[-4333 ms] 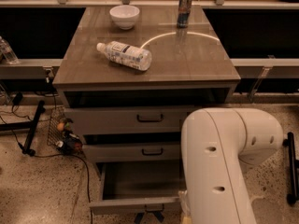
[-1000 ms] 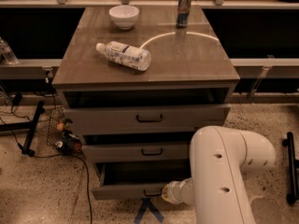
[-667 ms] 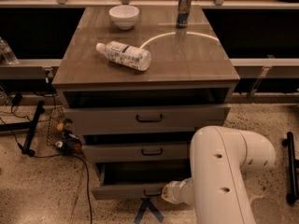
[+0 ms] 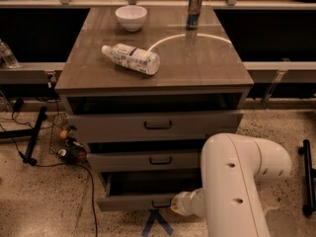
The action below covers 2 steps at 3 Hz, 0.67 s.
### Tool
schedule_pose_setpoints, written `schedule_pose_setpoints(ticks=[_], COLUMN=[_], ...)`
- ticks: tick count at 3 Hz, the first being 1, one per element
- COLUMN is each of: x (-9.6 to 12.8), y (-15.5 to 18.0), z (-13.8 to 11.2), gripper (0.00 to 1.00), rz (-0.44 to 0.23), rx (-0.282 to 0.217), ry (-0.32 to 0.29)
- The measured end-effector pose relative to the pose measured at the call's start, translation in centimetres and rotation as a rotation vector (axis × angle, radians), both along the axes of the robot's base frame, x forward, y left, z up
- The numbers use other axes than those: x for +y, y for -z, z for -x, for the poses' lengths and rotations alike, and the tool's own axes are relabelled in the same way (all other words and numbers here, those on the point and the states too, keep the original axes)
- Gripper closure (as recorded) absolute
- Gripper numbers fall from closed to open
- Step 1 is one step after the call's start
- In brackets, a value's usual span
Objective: Close bottom drawer
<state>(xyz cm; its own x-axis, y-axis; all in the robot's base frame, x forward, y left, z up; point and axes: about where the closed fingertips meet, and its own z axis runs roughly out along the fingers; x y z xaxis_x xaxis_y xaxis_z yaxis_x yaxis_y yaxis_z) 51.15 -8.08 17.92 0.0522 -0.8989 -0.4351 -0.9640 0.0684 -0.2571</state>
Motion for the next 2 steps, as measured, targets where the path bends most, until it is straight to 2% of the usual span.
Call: schedule_pose_setpoints(ticks=[2], x=[-0.02], y=[0.01], z=[0.01], gripper=[0.51], rz=[0.000], rx=[0.000], ry=[0.000])
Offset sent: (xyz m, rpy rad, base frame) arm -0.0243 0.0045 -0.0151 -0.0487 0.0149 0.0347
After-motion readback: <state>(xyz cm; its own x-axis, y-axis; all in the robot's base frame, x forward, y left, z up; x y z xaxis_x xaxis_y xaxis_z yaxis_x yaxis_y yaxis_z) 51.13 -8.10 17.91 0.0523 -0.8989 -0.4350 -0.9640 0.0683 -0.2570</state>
